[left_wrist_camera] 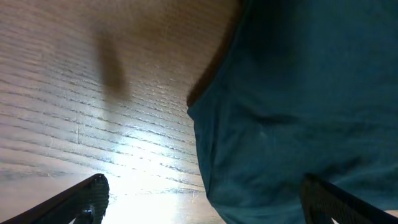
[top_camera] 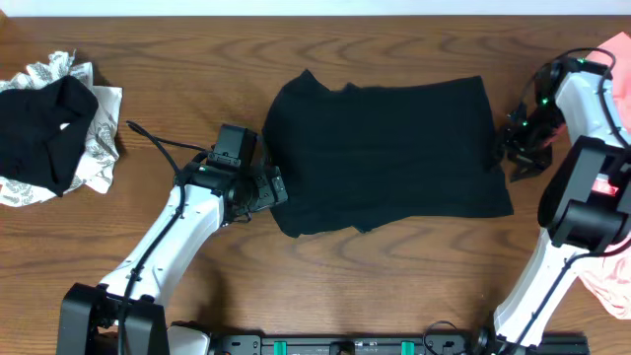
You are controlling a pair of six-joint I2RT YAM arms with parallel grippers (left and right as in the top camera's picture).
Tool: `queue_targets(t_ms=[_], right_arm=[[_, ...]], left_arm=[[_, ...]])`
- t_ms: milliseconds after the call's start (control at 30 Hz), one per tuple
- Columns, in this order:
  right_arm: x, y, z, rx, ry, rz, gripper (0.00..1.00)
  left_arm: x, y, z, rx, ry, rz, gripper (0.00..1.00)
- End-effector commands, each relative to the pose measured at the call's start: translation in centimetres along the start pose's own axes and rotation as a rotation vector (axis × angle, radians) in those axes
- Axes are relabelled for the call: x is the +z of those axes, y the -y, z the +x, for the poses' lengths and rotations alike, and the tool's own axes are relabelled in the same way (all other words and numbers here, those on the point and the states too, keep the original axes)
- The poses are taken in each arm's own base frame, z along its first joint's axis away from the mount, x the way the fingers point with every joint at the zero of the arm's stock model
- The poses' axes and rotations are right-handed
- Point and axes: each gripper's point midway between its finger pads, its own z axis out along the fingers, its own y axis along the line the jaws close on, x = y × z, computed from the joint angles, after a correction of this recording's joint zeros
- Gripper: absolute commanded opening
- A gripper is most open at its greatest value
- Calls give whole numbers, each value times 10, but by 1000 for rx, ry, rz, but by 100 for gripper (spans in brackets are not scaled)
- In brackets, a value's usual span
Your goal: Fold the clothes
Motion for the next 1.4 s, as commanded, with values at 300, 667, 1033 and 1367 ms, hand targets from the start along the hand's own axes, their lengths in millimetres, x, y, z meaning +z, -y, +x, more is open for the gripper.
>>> queue_targets(t_ms=[300,667,1033,1367], right_arm=[[-24,-24,11,-37,194,163,55],[-38,-11,46,-26,506,82,93],[21,14,43,-94,492,22,80],[49,20,34,-142,568,47,80]], left_arm=[[3,-3,4,65,-14,-15,98],[4,-1,1,68,-7,-11,98],[4,-1,-1,69,3,-9,98],[4,-2,-1,69,3,-14,98]])
